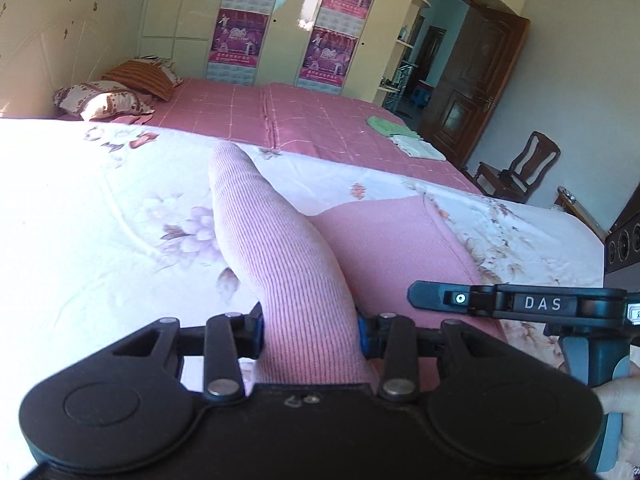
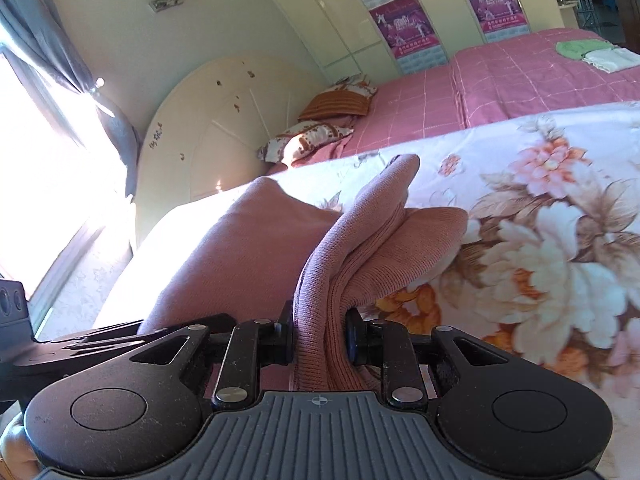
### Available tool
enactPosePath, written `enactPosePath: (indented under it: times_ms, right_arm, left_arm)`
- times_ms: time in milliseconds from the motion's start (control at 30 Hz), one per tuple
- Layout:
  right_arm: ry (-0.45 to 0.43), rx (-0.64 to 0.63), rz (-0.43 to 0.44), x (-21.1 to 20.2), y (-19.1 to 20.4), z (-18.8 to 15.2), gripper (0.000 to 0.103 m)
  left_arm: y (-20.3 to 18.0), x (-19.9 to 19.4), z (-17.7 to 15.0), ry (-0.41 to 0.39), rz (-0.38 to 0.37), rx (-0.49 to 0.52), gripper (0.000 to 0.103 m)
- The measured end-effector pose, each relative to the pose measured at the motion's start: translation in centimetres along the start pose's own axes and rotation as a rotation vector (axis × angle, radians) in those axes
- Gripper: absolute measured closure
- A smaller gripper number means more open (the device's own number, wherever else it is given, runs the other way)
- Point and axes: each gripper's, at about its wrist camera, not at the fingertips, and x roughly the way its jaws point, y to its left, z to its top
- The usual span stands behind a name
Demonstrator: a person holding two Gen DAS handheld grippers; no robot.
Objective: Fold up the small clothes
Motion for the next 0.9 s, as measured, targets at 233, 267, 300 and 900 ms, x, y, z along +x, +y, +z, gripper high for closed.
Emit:
enactPosePath:
  times_ms: [233,267,300,900]
  right_arm:
    - [0.057,0.036,-0.13,2.5,-3.5,-1.9,0.079]
    - [0.055,0.031,-0.145,2.5,-3.6,-2.0,0.077]
    - [0.044,0.037,-0.167,2.3,-3.6,-2.0,0.07]
    - [0.057,-0.064,-0.205,-5.9,2.2,-6.5,0.069]
  left_arm:
    - [5.2,1.6,-3.2,0.031,0.036,-0.083,0.043]
    - [5.0,1.5,-2.9,0.032,0.038,-0.086,0.043]
    - [4.9,1.3,-2.6,0.031,0.042,-0.089,0.043]
    - [2.4,2.2,-2.7,-0.017,0.092,0.034,0.046]
